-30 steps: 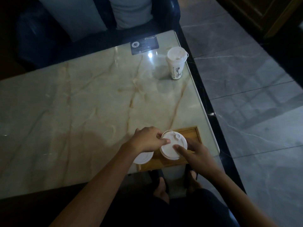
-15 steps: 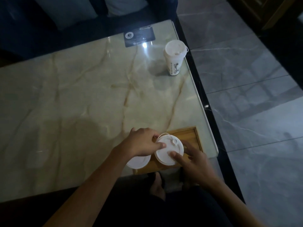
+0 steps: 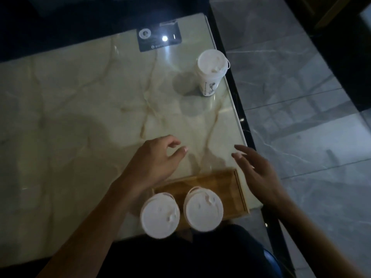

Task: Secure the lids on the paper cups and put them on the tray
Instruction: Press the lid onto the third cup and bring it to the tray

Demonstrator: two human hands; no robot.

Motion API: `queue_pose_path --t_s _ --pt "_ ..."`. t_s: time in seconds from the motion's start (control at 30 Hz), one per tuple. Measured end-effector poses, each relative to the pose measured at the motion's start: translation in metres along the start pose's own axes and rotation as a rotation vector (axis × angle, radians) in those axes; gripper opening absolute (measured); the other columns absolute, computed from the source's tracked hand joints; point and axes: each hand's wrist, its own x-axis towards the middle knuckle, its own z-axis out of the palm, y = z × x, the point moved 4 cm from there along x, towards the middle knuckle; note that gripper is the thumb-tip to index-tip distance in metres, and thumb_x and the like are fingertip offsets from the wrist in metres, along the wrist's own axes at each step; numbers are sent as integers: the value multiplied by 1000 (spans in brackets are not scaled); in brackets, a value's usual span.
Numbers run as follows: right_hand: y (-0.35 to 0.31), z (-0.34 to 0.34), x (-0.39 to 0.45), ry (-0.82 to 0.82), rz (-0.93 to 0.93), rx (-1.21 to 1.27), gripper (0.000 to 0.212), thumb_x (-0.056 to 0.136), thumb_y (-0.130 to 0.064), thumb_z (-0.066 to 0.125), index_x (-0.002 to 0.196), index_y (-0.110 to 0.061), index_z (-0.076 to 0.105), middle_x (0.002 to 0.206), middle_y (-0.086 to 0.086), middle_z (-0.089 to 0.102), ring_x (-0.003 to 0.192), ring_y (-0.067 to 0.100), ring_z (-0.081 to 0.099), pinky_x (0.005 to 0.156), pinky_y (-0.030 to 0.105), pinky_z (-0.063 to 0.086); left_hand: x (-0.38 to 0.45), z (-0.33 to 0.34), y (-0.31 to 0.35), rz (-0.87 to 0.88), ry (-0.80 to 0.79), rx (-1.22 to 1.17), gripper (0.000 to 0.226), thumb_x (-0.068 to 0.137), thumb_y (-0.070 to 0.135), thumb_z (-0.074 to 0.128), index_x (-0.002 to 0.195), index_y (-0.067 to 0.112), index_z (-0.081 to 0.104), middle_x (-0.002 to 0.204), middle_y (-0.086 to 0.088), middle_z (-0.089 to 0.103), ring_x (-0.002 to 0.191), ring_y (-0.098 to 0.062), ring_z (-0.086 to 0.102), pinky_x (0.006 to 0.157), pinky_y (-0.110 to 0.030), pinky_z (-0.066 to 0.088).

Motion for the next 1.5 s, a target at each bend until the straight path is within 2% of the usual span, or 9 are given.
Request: queue_pose_path --t_s 0.17,0.33,0.6,0.73,0.93,1.07,1.2,1.33,1.5 --pt "-39 -19 68 113 -86 -61 60 93 -64 49 140 -30 62 126 -9 72 105 -20 62 75 5 51 53 -23 12 20 81 -49 30 95 49 63 115 29 72 111 13 74 109 -9 68 83 -24 45" --pt "-72 -32 124 206 -139 -26 53 97 -65 56 134 -28 68 123 -2 78 109 12 76 92 42 64 107 -34 26 23 201 -148 29 95 47 64 115 27 70 110 12 74 104 -9 68 85 -27 49" --pt "-84 -27 186 231 -103 28 73 85 -72 52 142 -27 57 136 5 72 114 23 72 94 47 62 167 -24 37 33 321 -431 32 103 32 58 131 18 64 132 2 69 122 -13 64 98 -25 46" --pt "-81 -18 200 207 -100 13 83 76 -82 49 144 -34 53 141 2 69 119 17 68 93 38 59 182 -17 36 85 287 -466 49 102 36 55 149 21 48 152 0 55 137 -15 53 113 -37 43" --pt "-99 -15 210 200 -27 127 73 83 -77 56 141 -32 56 121 -8 70 120 24 69 106 59 55 203 -5 42 26 169 -487 55 104 42 52 155 26 38 159 2 47 143 -15 45 117 -39 39" --pt "-99 -9 215 164 -5 206 35 101 -47 65 134 -32 62 104 -20 69 106 9 70 106 53 56 203 3 49 92 163 -433 44 107 41 45 149 28 50 151 5 56 139 -15 52 105 -24 39" --pt "-93 -9 210 164 40 295 33 102 -42 65 129 -23 67 115 0 76 112 23 74 101 47 59 188 4 51 185 188 -401 46 108 40 42 152 29 46 153 9 54 140 -9 49 105 -17 39" --pt "-91 -13 203 18 136 469 43 97 -54 63 121 -19 70 109 13 82 103 28 80 89 42 65 167 -9 39 276 198 -444 55 99 59 42 151 43 43 141 39 48 124 26 43 89 6 37" --pt "-91 -15 191 -234 239 759 54 106 -53 49 138 -12 61 115 26 80 108 39 79 78 40 67 147 -15 -13 62 139 -572 71 72 82 48 139 59 44 147 25 52 126 18 50 98 -11 44"
